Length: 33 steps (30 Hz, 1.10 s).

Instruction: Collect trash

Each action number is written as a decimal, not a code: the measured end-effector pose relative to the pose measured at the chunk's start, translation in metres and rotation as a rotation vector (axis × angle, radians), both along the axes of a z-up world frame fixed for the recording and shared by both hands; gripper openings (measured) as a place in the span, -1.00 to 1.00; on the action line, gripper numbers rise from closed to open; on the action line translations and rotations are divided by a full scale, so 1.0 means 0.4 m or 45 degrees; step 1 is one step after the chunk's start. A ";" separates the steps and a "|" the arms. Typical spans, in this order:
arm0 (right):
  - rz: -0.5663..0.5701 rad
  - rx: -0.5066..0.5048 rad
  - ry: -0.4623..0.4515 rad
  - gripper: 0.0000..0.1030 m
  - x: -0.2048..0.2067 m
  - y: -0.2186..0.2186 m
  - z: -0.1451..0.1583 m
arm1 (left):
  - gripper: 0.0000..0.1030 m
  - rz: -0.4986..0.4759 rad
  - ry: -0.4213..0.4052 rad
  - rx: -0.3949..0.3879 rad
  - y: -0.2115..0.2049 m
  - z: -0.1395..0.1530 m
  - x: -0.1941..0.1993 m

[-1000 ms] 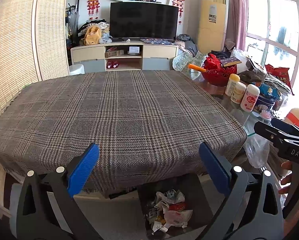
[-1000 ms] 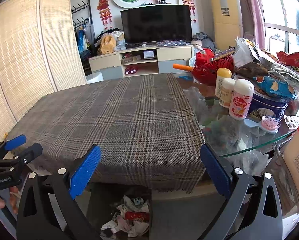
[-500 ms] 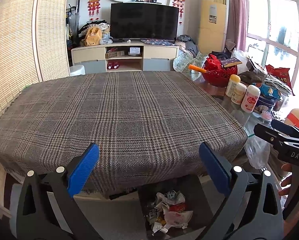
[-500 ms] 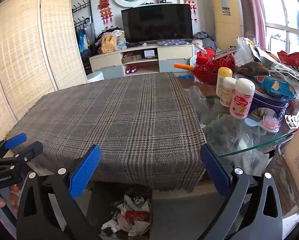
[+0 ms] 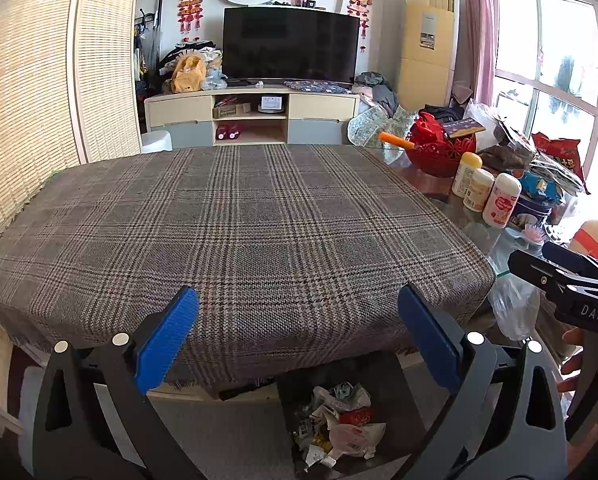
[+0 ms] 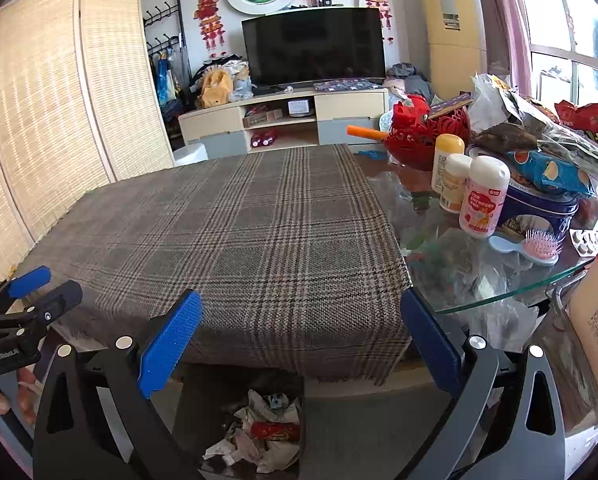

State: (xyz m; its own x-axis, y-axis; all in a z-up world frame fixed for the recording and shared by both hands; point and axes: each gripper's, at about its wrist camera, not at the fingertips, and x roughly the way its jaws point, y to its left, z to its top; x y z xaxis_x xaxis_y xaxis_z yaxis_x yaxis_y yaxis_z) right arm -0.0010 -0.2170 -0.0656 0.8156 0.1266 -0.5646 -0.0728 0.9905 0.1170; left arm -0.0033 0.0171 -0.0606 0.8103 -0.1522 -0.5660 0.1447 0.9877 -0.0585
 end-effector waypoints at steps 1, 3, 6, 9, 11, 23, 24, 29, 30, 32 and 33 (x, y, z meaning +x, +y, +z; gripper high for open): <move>0.000 0.000 0.000 0.94 0.001 -0.001 0.000 | 0.84 0.001 0.000 -0.001 0.000 0.000 -0.001; 0.000 0.003 0.001 0.94 0.001 -0.004 0.000 | 0.84 0.002 -0.001 0.000 0.000 0.001 -0.001; -0.002 0.005 0.001 0.94 0.002 -0.005 0.000 | 0.84 0.002 -0.001 0.000 0.000 0.001 -0.001; -0.003 0.006 0.001 0.94 0.000 -0.006 0.000 | 0.84 0.002 -0.002 0.000 0.000 0.002 -0.002; -0.004 0.002 0.001 0.94 -0.001 -0.005 0.000 | 0.84 0.002 -0.003 0.001 0.000 0.002 -0.002; -0.005 0.005 0.002 0.94 -0.002 -0.010 0.002 | 0.84 0.003 -0.006 0.001 0.003 0.002 -0.002; -0.004 0.005 0.003 0.94 -0.001 -0.010 0.001 | 0.84 0.004 -0.007 0.001 0.003 0.003 -0.002; -0.004 0.006 0.003 0.94 0.000 -0.012 0.002 | 0.84 0.005 -0.006 0.001 0.005 0.003 -0.002; -0.004 0.007 0.004 0.94 0.000 -0.012 0.002 | 0.84 0.005 -0.006 0.001 0.005 0.003 -0.002; -0.004 0.007 0.003 0.94 0.000 -0.013 0.002 | 0.84 0.006 -0.006 0.001 0.005 0.003 -0.002; -0.005 0.005 0.001 0.94 -0.001 -0.013 0.002 | 0.84 0.008 -0.006 0.000 0.007 0.003 -0.003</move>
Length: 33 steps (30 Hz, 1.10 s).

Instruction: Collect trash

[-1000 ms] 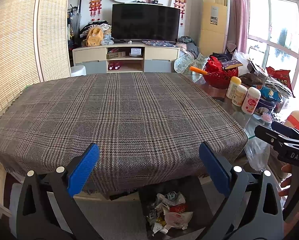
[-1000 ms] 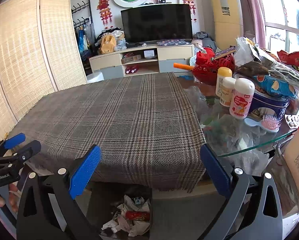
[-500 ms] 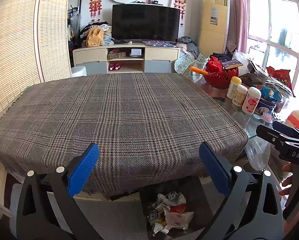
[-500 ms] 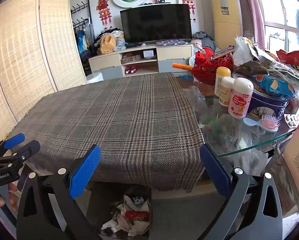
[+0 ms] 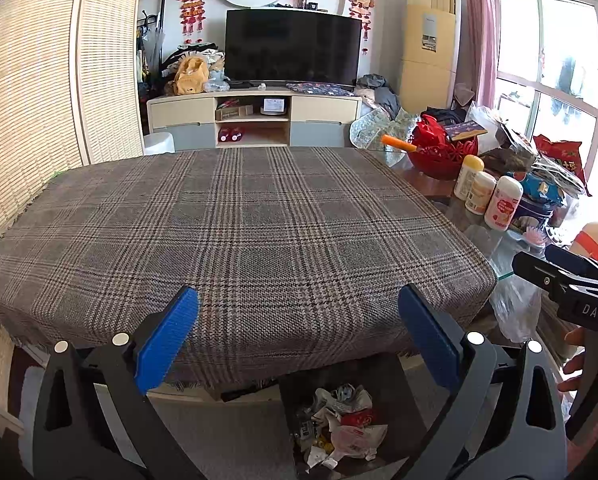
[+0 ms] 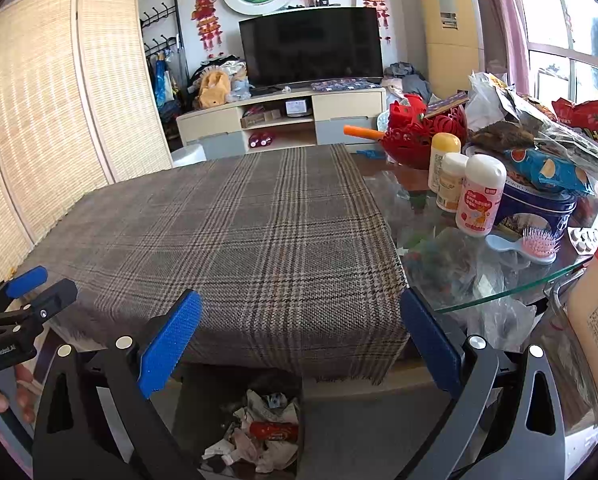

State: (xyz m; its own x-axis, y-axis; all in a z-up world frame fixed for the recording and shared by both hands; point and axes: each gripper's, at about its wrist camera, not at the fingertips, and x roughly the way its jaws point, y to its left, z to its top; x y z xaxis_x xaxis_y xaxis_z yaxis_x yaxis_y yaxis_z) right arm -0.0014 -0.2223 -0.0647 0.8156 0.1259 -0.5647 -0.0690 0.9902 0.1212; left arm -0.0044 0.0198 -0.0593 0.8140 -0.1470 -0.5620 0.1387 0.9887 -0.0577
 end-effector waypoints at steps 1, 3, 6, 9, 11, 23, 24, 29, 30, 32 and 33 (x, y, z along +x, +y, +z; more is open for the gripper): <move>0.000 -0.001 0.000 0.94 0.000 0.000 -0.001 | 0.84 0.001 0.000 0.000 0.001 0.001 -0.001; -0.001 -0.001 0.001 0.94 0.000 0.000 -0.001 | 0.84 0.009 0.003 0.008 0.002 0.002 -0.001; 0.000 0.000 0.000 0.94 0.000 0.000 -0.001 | 0.84 0.016 -0.007 0.009 0.006 0.007 -0.003; -0.002 0.000 0.001 0.94 0.000 0.000 -0.001 | 0.84 0.035 -0.017 -0.020 0.013 0.015 -0.003; -0.001 0.002 0.005 0.94 0.000 0.000 -0.002 | 0.84 0.077 -0.017 -0.014 0.013 0.019 0.000; -0.004 0.017 0.026 0.94 0.008 -0.002 -0.009 | 0.84 0.082 0.012 -0.032 0.025 0.006 0.009; -0.005 0.019 0.026 0.94 0.008 -0.002 -0.009 | 0.84 0.082 0.008 -0.040 0.026 0.009 0.007; -0.010 0.022 0.029 0.94 0.008 -0.004 -0.011 | 0.84 0.121 -0.015 0.013 0.025 0.011 0.005; -0.012 0.024 0.030 0.94 0.008 -0.006 -0.010 | 0.84 0.132 -0.019 0.029 0.024 0.010 0.004; -0.015 0.029 0.030 0.94 0.009 -0.008 -0.010 | 0.84 0.106 0.000 0.021 0.022 0.009 0.009; -0.016 0.030 0.030 0.94 0.009 -0.009 -0.010 | 0.84 0.101 0.006 0.013 0.023 0.008 0.011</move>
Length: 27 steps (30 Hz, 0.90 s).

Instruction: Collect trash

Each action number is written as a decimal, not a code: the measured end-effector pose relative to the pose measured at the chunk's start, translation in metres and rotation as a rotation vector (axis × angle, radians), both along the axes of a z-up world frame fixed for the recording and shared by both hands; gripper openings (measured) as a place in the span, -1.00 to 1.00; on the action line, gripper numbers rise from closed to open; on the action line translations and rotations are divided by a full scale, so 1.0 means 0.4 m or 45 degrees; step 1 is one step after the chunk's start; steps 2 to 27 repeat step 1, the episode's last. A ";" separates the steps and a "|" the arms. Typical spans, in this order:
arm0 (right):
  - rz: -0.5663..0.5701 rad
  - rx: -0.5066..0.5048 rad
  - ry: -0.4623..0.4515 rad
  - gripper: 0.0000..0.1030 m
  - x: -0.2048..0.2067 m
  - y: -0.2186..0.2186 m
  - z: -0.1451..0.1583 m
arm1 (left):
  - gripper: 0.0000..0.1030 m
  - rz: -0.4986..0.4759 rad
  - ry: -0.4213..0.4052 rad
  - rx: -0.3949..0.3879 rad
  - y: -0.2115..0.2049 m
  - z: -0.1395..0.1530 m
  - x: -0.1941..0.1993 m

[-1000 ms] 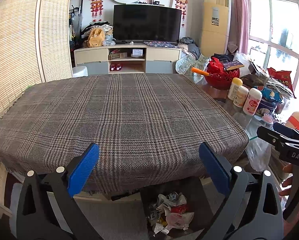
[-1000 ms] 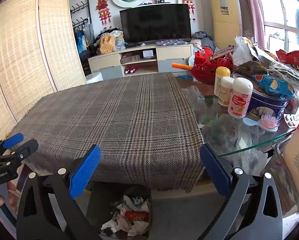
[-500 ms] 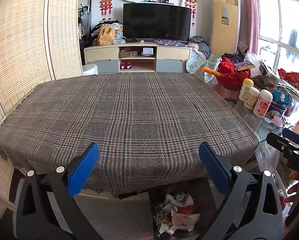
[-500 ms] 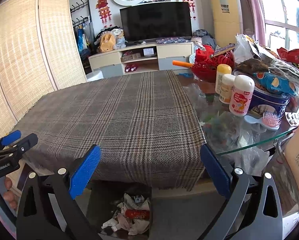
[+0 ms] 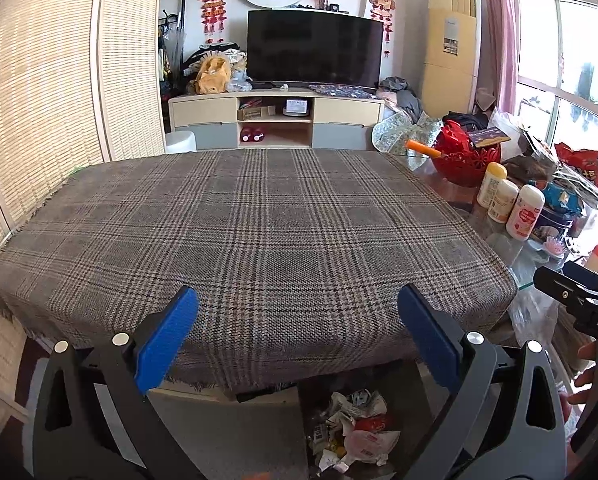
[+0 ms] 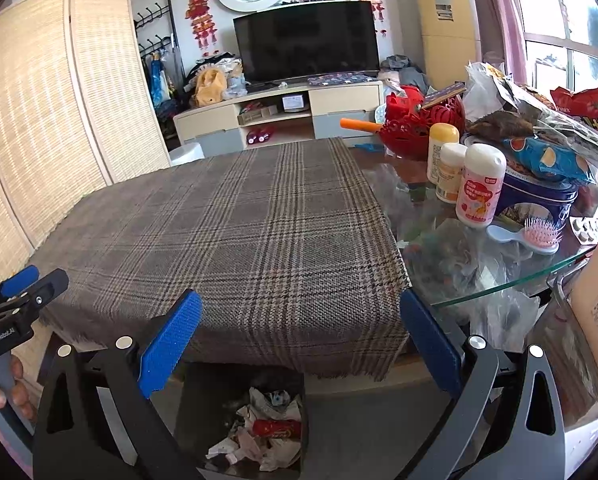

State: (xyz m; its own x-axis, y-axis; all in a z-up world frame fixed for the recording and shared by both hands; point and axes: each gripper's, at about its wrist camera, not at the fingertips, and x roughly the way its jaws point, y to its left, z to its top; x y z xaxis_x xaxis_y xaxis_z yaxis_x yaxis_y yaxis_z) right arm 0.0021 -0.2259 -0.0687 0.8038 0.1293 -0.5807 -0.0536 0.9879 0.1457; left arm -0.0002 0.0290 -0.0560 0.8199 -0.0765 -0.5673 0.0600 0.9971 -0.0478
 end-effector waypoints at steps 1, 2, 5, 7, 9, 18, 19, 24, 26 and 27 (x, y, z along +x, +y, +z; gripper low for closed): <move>0.000 -0.001 0.000 0.94 0.000 0.000 0.000 | 0.84 0.003 0.002 -0.006 0.001 -0.001 0.000; 0.000 -0.001 0.000 0.94 0.000 0.000 0.000 | 0.84 0.003 0.002 -0.006 0.001 -0.001 0.000; 0.000 -0.001 0.000 0.94 0.000 0.000 0.000 | 0.84 0.003 0.002 -0.006 0.001 -0.001 0.000; 0.000 -0.001 0.000 0.94 0.000 0.000 0.000 | 0.84 0.003 0.002 -0.006 0.001 -0.001 0.000; 0.000 -0.001 0.000 0.94 0.000 0.000 0.000 | 0.84 0.003 0.002 -0.006 0.001 -0.001 0.000; 0.000 -0.001 0.000 0.94 0.000 0.000 0.000 | 0.84 0.003 0.002 -0.006 0.001 -0.001 0.000; 0.000 -0.001 0.000 0.94 0.000 0.000 0.000 | 0.84 0.003 0.002 -0.006 0.001 -0.001 0.000; 0.000 -0.001 0.000 0.94 0.000 0.000 0.000 | 0.84 0.003 0.002 -0.006 0.001 -0.001 0.000; 0.000 -0.001 0.000 0.94 0.000 0.000 0.000 | 0.84 0.003 0.002 -0.006 0.001 -0.001 0.000; 0.000 -0.001 0.000 0.94 0.000 0.000 0.000 | 0.84 0.003 0.002 -0.006 0.001 -0.001 0.000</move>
